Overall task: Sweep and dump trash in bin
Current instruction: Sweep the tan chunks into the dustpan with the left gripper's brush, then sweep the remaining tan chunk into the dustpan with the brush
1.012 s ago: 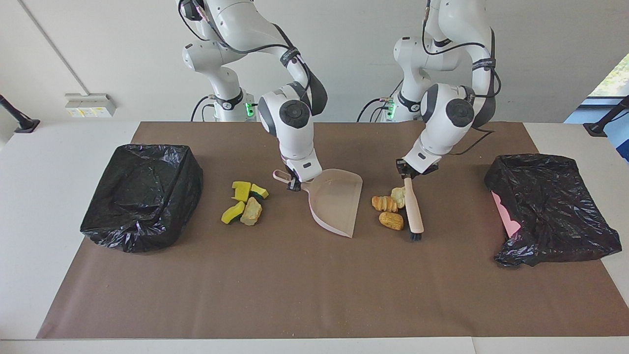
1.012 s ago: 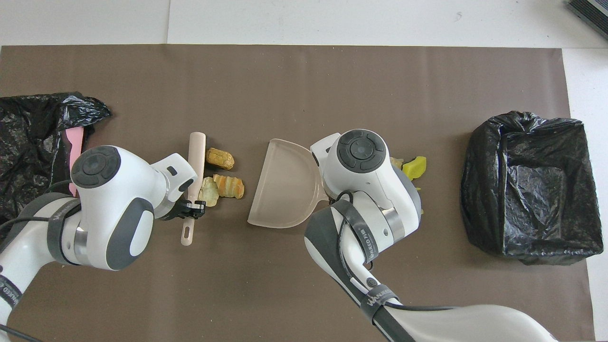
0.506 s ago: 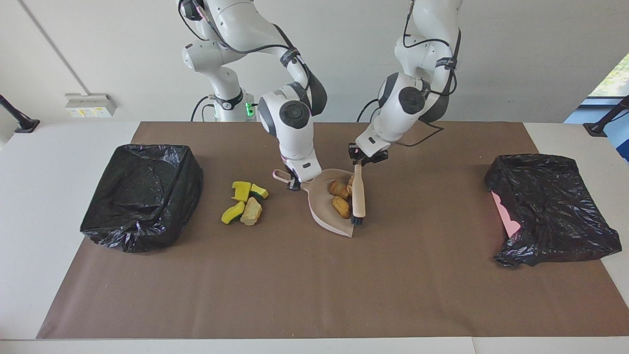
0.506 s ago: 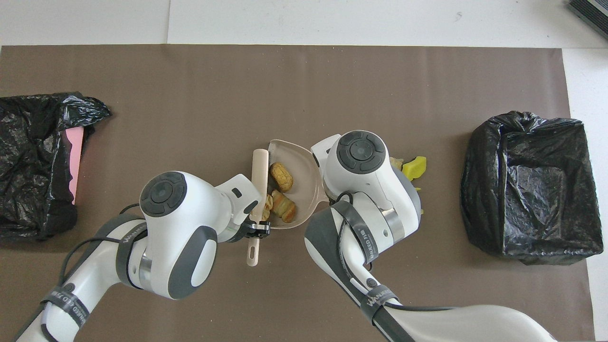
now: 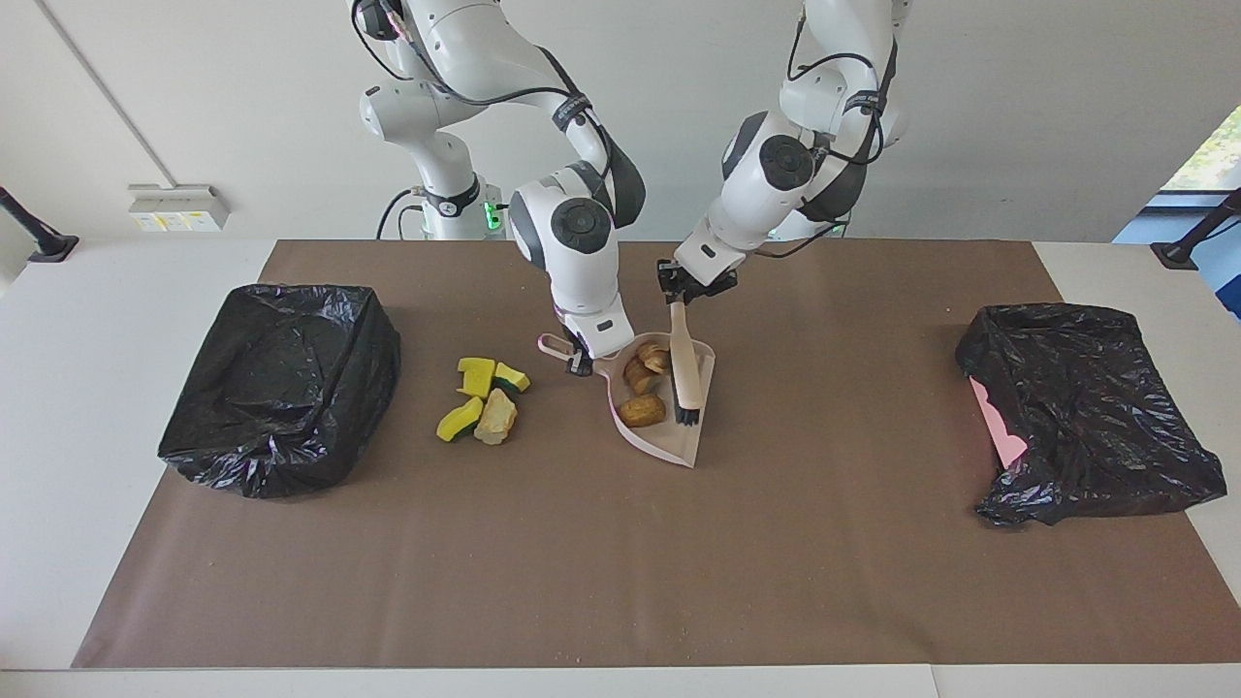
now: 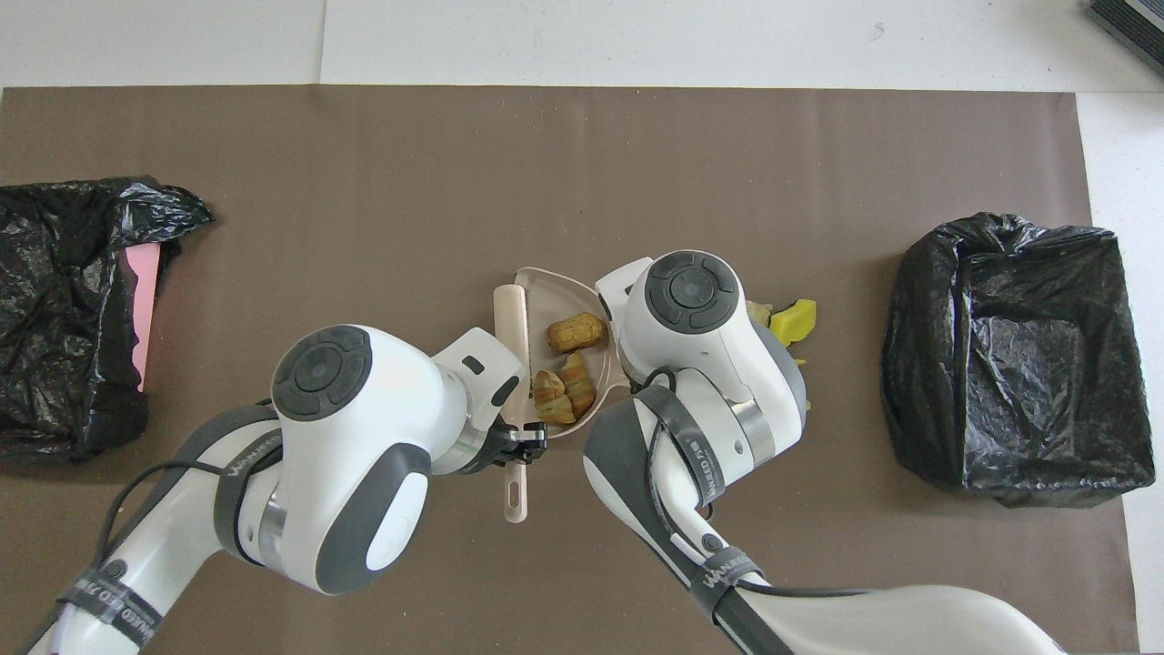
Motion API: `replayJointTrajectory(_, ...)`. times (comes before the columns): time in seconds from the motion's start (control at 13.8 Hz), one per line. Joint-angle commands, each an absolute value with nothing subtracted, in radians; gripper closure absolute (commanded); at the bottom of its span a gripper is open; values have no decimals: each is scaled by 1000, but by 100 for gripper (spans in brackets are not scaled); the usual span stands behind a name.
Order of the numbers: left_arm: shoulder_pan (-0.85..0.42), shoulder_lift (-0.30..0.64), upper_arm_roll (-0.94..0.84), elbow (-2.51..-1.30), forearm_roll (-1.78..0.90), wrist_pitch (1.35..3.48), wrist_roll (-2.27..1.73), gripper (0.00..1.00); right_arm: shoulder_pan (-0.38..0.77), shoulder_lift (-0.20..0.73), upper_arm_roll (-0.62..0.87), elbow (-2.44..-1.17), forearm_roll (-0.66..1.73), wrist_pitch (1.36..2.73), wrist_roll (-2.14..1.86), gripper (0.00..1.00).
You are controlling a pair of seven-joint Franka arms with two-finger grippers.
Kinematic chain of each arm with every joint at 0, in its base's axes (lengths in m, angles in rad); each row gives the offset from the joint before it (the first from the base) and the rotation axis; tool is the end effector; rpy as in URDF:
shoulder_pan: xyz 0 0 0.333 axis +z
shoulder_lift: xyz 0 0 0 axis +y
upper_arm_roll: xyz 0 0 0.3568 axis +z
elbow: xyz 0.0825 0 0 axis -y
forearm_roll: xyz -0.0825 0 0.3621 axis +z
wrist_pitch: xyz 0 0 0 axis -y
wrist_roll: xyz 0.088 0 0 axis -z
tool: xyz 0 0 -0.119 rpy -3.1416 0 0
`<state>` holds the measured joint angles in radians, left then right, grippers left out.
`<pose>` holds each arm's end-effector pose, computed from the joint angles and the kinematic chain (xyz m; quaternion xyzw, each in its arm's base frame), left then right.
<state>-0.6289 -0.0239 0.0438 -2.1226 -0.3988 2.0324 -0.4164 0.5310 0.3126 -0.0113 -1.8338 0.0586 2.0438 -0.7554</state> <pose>0.4115 -0.3039 0.4606 0.9840 0.0112 -0.1125 0.1378 0.5293 0.3079 0.3919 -0.8108 -0.5826 0.0481 0.0295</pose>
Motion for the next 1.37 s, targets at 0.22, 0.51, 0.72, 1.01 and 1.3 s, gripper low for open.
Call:
replayJointTrajectory(0.22,-592,-143,25,-2132,-339,1769,-621,100,517,291,-8,-1867,54,2057,-732,100)
replayJointTrajectory(0.51,-609,-221,-2,-2224,-333,1740,-735,100,499,296,-8,-1853,63,2057,-732,100)
replayJointTrajectory(0.72,-667,-238,-3,-2296,-333,1764,-773,100,503,290,-8,-1861,63,2057,-730,100)
replayJointTrajectory(1.01,-519,-222,5,-2338,-331,1836,-644,100,499,291,-8,-1862,57,2060,-836,100)
replayJointTrajectory(1.3,-462,-92,-1,-2336,-324,1997,-448,100,508,288,-8,-1867,57,2057,-831,100)
